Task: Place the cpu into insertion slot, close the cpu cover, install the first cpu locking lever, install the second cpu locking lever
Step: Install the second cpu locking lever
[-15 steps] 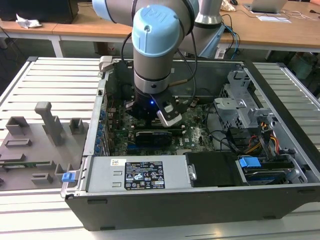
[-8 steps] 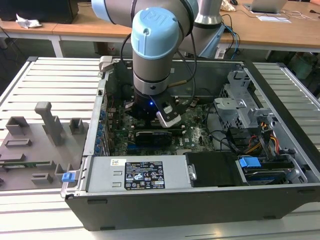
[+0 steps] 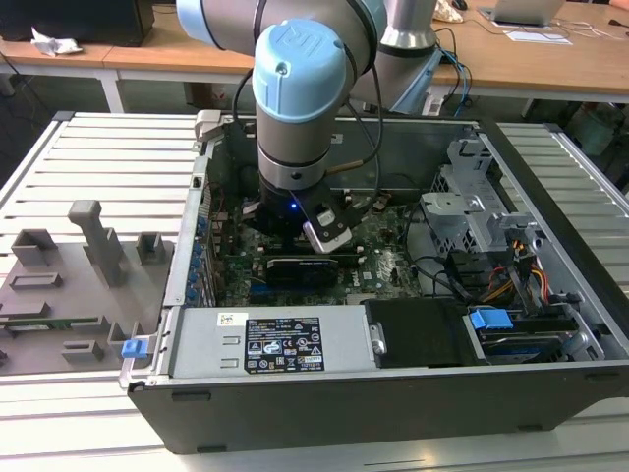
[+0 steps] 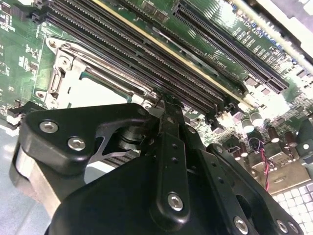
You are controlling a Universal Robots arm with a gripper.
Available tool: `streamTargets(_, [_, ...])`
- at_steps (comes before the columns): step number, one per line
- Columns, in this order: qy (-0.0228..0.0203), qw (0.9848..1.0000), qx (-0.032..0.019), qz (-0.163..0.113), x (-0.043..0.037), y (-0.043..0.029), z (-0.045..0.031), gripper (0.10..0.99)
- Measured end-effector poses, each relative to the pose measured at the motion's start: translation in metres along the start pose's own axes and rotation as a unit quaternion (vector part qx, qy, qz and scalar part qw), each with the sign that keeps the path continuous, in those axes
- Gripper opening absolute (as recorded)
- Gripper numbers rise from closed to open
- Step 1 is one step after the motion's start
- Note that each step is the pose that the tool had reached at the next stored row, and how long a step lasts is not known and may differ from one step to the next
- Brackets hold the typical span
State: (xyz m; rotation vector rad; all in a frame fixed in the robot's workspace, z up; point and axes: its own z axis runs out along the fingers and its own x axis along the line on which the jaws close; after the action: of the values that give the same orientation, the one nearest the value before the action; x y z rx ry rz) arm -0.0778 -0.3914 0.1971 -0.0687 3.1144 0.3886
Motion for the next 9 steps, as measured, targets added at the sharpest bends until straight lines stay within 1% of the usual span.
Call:
streamTargets(3, [-0.0001,1.0,-0.0003,0.0,0.0001,-0.002,-0.0005,0.106])
streamTargets(9, [0.0,1.0,-0.0005,0.0,0.0001,-0.001,-0.0053,0.106])
